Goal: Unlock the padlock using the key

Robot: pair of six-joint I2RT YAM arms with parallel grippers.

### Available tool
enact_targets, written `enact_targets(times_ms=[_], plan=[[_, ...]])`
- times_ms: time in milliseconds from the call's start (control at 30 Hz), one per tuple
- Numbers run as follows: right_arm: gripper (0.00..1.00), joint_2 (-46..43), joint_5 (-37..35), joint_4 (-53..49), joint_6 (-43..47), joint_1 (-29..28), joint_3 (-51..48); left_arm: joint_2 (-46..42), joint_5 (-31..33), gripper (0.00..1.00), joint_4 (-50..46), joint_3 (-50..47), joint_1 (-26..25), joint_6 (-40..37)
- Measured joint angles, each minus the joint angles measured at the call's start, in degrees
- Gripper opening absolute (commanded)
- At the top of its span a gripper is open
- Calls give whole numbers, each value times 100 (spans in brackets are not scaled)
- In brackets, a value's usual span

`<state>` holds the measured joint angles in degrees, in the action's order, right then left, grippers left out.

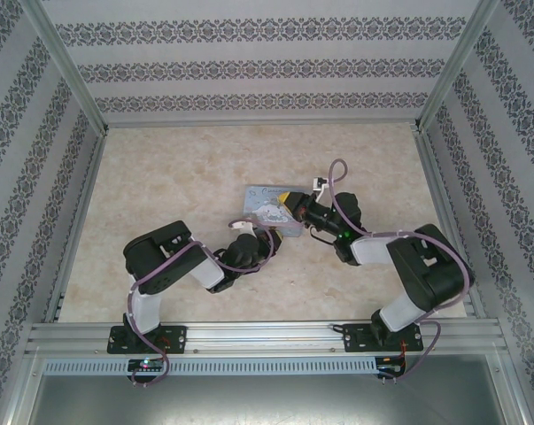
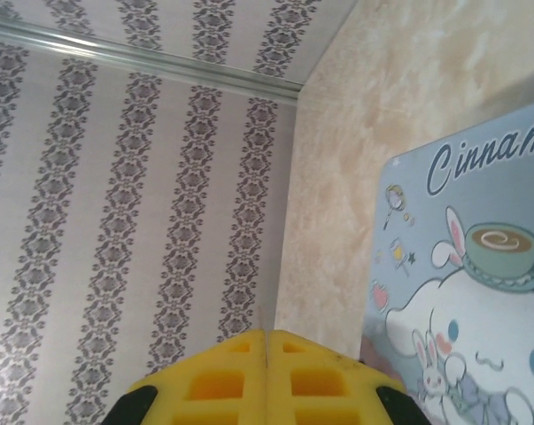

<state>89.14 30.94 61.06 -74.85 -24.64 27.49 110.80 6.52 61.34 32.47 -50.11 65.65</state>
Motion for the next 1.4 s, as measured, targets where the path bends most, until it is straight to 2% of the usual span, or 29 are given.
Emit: enact_targets(times_ms=[300, 567, 833, 1067, 1400], plan=[[0, -1113, 103, -221, 133, -55, -1220, -800, -61, 0, -831, -367, 334, 17], [0, -1722, -173, -697, 304, -756, -1906, -1375, -704, 0, -1419, -455, 682, 17], [0, -1172, -560, -721, 345, -1351, -1971, -1797, -1449, 0, -1711, -487, 824, 39], [0, -531, -632, -457, 323, -1351, -1904, -1915, -1864, 0, -1720, -564, 894, 70], [0, -385, -671, -138, 278, -1351, -1779, -1727, -2308, 0, -1134, -774, 1088, 463]])
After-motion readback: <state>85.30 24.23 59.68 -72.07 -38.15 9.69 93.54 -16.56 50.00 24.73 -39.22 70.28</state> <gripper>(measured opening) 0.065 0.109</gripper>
